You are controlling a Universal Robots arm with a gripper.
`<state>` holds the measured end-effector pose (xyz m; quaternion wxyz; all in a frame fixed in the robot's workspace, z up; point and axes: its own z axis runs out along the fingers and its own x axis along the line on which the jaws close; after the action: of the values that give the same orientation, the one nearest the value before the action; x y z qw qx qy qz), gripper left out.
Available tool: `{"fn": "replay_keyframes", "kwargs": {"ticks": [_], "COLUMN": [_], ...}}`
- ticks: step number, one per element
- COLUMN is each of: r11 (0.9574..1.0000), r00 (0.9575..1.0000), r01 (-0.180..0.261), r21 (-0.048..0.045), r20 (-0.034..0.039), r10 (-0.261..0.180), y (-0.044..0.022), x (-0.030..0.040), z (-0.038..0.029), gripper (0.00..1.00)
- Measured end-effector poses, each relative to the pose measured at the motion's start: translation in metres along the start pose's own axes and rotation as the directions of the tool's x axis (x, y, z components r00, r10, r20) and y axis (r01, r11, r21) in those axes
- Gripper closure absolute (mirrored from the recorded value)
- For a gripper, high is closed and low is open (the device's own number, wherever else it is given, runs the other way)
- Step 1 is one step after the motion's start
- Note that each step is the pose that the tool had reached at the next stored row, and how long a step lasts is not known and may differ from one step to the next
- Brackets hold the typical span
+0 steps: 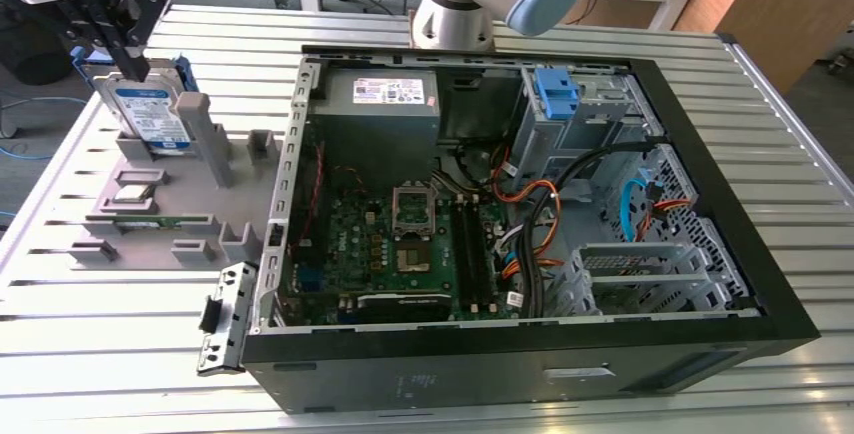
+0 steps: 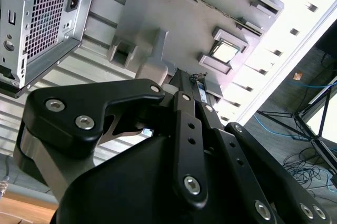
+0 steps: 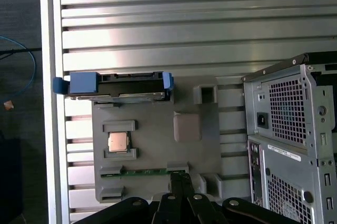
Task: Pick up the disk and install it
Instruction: 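Reach for the disk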
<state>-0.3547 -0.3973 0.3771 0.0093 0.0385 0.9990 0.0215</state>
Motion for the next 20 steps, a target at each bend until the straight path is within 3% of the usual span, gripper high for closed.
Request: {"fn": "replay_keyframes", "kwargs": {"ticks": [20], "r11": [1.0000], "r00": [1.0000], "r01": [0.000], "r21": [-0.0001], "r20": [-0.0001], "r10": [0.000], "y": [-0.0007], "x": [0.0080], "z": [0.0014], "gripper": [0.89]}}
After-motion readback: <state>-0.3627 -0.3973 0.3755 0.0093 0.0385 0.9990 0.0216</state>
